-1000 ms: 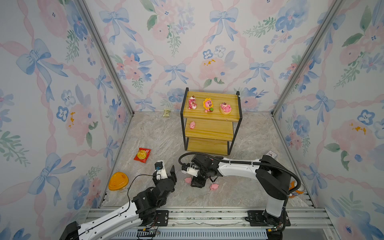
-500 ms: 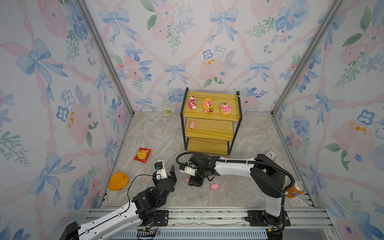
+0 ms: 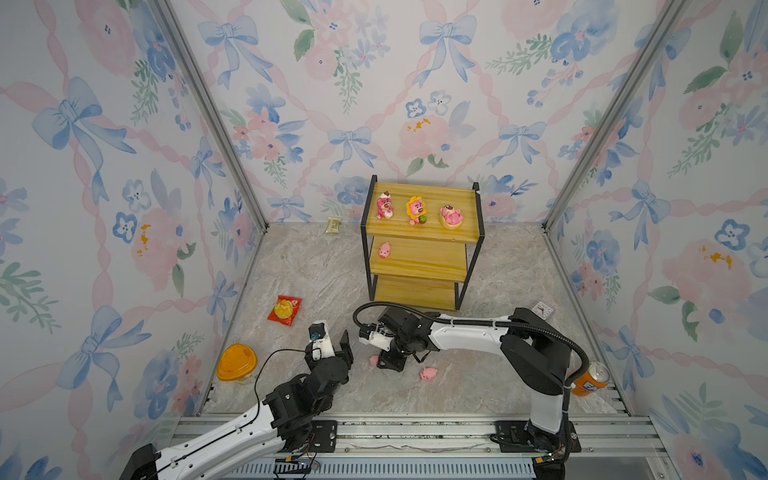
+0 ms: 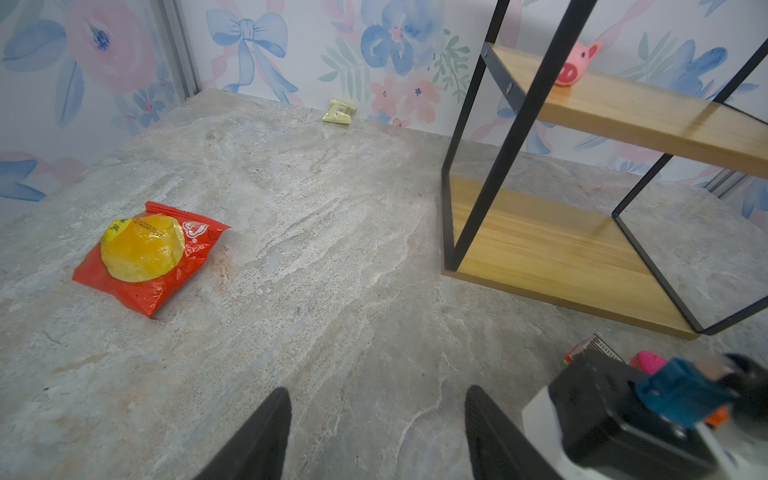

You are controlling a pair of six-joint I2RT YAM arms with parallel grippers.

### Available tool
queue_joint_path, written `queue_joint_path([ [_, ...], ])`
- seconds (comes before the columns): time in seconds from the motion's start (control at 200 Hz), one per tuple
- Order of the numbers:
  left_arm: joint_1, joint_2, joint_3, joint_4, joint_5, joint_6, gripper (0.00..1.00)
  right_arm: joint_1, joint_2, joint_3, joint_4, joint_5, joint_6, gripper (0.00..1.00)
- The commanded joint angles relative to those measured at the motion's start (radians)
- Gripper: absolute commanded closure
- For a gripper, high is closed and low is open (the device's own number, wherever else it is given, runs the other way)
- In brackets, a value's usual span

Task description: Place and organize the plastic toys onto the shelf

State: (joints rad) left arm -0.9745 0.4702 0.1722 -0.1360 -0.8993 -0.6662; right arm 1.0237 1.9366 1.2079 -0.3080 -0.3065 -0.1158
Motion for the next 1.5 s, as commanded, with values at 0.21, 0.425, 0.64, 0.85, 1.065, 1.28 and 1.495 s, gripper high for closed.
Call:
queue_joint_path([
  [0.21,0.009,-0.004,-0.001,0.007,0.010,0.009,0.33,-0.010,-0.041,-0.025,-0.021,0.010,0.022,0.70],
  [0.425,0.010,-0.004,-0.001,0.005,0.013,0.010,0.33,-0.008,-0.044,-0.050,-0.015,0.018,0.019,0.61],
  [0.64,0.010,0.002,0.002,0.007,0.014,0.008,0.33,-0.011,-0.056,-0.065,-0.023,0.023,0.002,0.60],
  [0.85,0.010,0.011,0.004,0.007,0.015,0.001,0.33,-0.013,-0.058,-0.068,-0.023,0.012,-0.002,0.60],
  [1.065,0.010,0.017,0.006,0.008,0.013,0.001,0.33,-0.022,-0.081,-0.071,-0.031,-0.002,0.026,0.70],
  [1.28,0.010,0.018,0.006,0.008,0.014,0.001,0.33,-0.025,-0.120,-0.071,-0.048,-0.001,0.045,0.74],
  [1.495,0.010,0.018,0.006,0.008,0.014,0.001,0.33,-0.031,-0.182,-0.065,-0.087,0.030,0.073,0.74],
])
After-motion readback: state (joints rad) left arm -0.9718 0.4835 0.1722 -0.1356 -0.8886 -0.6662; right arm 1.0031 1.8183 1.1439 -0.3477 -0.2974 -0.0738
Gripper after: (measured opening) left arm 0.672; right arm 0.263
